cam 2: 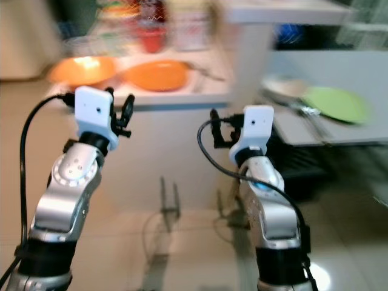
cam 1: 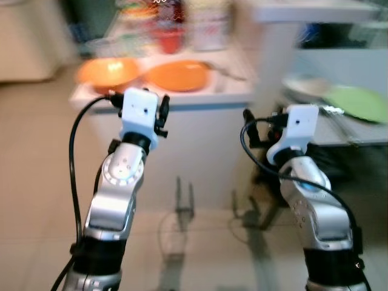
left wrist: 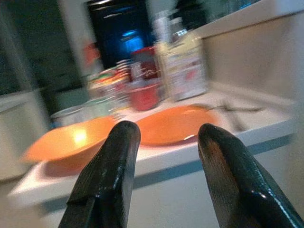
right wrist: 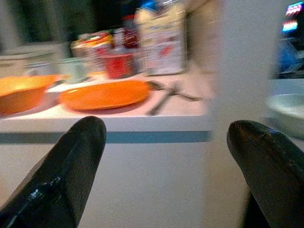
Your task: Setting the table
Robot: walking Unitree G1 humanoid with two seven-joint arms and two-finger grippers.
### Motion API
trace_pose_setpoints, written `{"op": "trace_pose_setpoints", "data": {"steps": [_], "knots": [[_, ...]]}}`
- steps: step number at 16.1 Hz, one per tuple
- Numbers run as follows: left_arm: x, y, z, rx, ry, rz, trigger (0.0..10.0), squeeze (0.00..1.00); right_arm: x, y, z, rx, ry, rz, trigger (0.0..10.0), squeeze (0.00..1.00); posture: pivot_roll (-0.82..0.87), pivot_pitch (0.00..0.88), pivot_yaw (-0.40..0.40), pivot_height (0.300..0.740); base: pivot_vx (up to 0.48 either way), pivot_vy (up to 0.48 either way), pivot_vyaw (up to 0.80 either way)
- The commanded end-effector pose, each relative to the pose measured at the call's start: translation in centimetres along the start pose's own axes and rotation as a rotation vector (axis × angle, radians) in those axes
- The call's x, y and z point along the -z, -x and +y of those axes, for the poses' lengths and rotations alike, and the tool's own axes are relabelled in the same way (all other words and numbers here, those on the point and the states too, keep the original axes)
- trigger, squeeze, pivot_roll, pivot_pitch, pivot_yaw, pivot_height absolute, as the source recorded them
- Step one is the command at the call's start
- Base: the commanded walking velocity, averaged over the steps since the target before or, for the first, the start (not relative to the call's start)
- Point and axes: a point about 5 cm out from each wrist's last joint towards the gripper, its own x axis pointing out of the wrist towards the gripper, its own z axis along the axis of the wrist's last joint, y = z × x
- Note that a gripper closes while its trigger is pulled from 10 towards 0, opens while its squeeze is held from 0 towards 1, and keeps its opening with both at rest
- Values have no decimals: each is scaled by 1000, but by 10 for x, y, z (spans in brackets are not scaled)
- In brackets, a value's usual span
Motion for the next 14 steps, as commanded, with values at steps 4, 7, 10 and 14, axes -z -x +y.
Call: {"op": "trace_pose_setpoints", "data": {"steps": [4, 7, 10, 14], "knots": [[-9, -5, 9, -15, -35, -23, 10000, 0, -11, -10, 8, -38, -2, -35, 10000, 0, 13, 0, 27, 740, 358, 0, 800], [-15, -5, 13, -8, -64, -38, 10000, 0, -15, -15, 11, -55, -10, -57, 10000, 0, 19, 0, 26, 740, 363, 0, 800], [-13, -2, 17, -20, -68, -30, 10000, 0, -22, -20, 15, -78, -17, -84, 10000, 0, 28, 0, 17, 740, 364, 0, 800], [-10, 2, 22, -27, -77, -19, 10000, 0, -55, -29, 19, -106, -33, -185, 10000, 0, 40, 0, 5, 740, 368, 0, 600]]}}
